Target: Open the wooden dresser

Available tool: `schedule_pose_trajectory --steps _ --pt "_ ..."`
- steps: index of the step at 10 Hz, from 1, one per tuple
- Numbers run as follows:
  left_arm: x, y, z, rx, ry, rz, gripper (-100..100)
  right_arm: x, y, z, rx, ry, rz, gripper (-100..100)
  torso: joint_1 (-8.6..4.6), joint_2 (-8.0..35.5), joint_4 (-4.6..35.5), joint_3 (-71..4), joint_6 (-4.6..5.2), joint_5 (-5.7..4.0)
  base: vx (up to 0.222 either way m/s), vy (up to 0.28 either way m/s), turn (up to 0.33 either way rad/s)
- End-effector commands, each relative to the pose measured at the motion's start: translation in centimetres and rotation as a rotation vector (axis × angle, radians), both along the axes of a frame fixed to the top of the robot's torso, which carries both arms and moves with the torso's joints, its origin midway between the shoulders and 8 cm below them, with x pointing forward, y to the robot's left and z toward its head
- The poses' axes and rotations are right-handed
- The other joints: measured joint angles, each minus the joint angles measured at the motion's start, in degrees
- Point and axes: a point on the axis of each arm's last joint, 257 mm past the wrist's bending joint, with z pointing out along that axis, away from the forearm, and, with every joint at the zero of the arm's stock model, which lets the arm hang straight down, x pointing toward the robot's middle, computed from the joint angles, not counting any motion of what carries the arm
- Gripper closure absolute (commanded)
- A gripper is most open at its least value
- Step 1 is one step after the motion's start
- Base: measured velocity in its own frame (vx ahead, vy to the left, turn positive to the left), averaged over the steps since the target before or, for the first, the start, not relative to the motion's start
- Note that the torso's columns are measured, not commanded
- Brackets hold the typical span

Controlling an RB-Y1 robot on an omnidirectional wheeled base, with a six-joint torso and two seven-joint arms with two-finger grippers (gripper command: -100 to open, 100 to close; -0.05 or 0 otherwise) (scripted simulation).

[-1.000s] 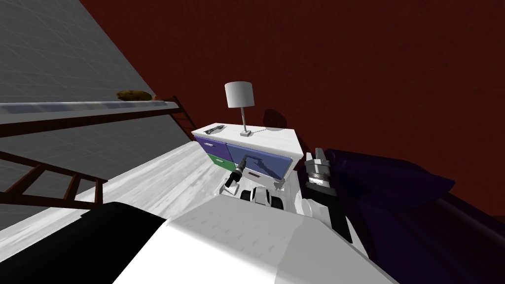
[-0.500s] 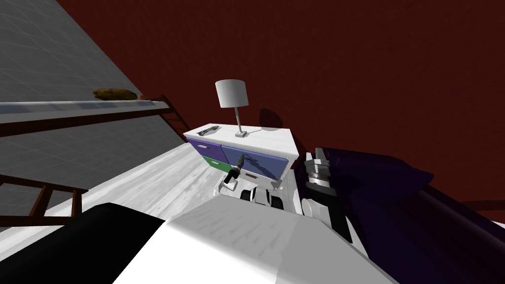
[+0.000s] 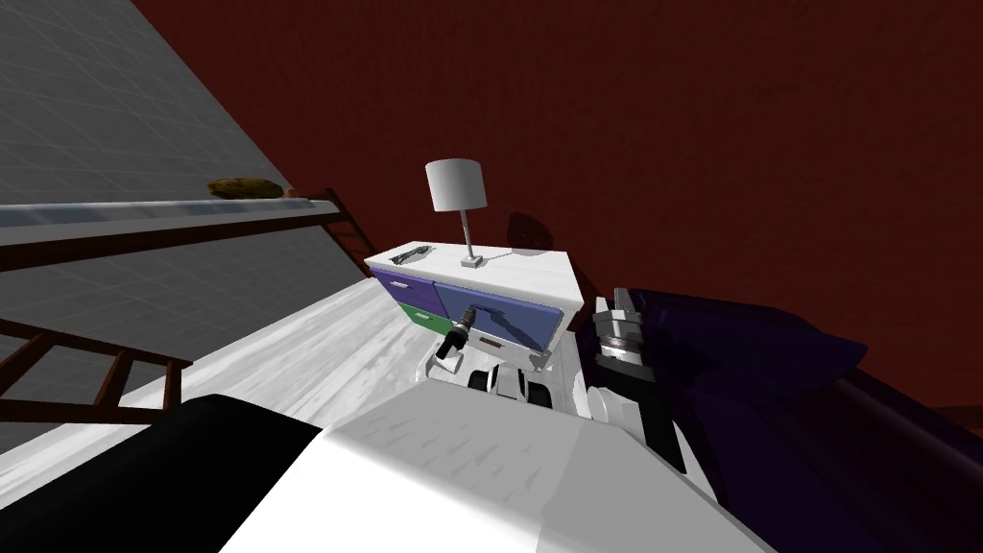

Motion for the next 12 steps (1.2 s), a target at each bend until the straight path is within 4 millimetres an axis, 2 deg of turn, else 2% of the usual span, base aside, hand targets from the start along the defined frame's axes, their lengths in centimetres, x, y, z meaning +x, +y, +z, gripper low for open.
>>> schedule_pose_trajectory --steps 1,2,3,8,9,10,12 --pt "-0.6 -1.2 -0.2 0.000 0.002 -0.013 100 0.0 0.0 0.0 0.000 0.000 0.000 0 -0.18 0.05 0.01 0.03 0.01 -0.04 0.025 0.030 0.022" --pt "-0.6 -1.3 -0.2 0.002 0.001 -0.014 -100 0.0 0.0 0.0 0.000 0.000 0.000 0 -0.40 0.19 0.05 0.11 0.03 -0.11 0.006 0.009 -0.004" --pt "0.4 0.4 -0.3 0.002 0.003 0.004 -100 0.0 0.0 0.0 0.000 0.000 0.000 0 -0.44 0.25 0.07 0.16 0.02 -0.13 -0.026 -0.028 -0.151" --pt "2.7 4.5 -0.1 -0.003 0.001 0.052 -100 0.0 0.0 0.0 0.000 0.000 0.000 0 -0.20 0.06 0.02 0.04 0.00 -0.06 -0.027 -0.047 -0.094" --pt "2.4 3.7 -0.3 -0.001 0.003 0.042 -100 0.0 0.0 0.0 0.000 0.000 0.000 0 -0.18 0.04 0.05 0.05 0.07 -0.05 -0.024 -0.020 -0.014" --pt "1.7 2.7 -0.2 0.000 0.003 0.030 100 0.0 0.0 0.0 0.000 0.000 0.000 0 -0.13 -0.08 0.01 -0.03 0.05 -0.04 0.012 0.021 0.117" --pt "1.0 1.5 -0.3 0.001 0.003 0.017 100 0.0 0.0 0.0 0.000 0.000 0.000 0 -0.20 0.15 0.21 0.07 -0.02 -0.17 0.028 0.040 0.081"
